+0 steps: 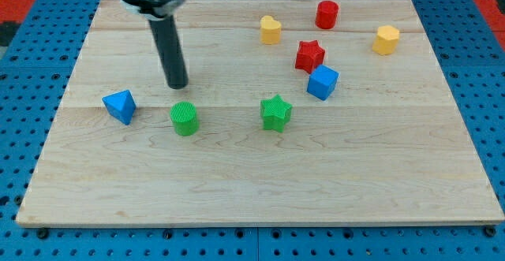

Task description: Place the cube at the top right of the green star

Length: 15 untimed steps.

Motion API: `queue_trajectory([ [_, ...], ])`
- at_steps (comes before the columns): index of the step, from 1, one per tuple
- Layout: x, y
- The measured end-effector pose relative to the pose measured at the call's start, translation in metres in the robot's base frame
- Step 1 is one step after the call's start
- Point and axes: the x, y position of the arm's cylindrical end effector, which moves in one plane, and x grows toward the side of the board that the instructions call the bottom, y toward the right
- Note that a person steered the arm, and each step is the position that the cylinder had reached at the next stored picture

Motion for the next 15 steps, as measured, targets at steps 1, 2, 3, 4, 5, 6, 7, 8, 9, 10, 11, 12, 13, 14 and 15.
queue_trajectory([
  [1,0.037,0.011],
  [2,0.032,0.004],
  [3,0.006,0.091],
  [4,-0.001,0.136],
  [5,0.017,0.119],
  [6,0.035,0.119],
  [7,0.035,0.119],
  [8,-0.025,0.169],
  [9,-0.027,0.165],
  [10,0.009,0.164],
  [11,0.053,0.194],
  [12,0.021,0.284],
  [13,-0.051,0.29],
  [14,-0.065,0.218],
  [15,-0.039,0.202],
])
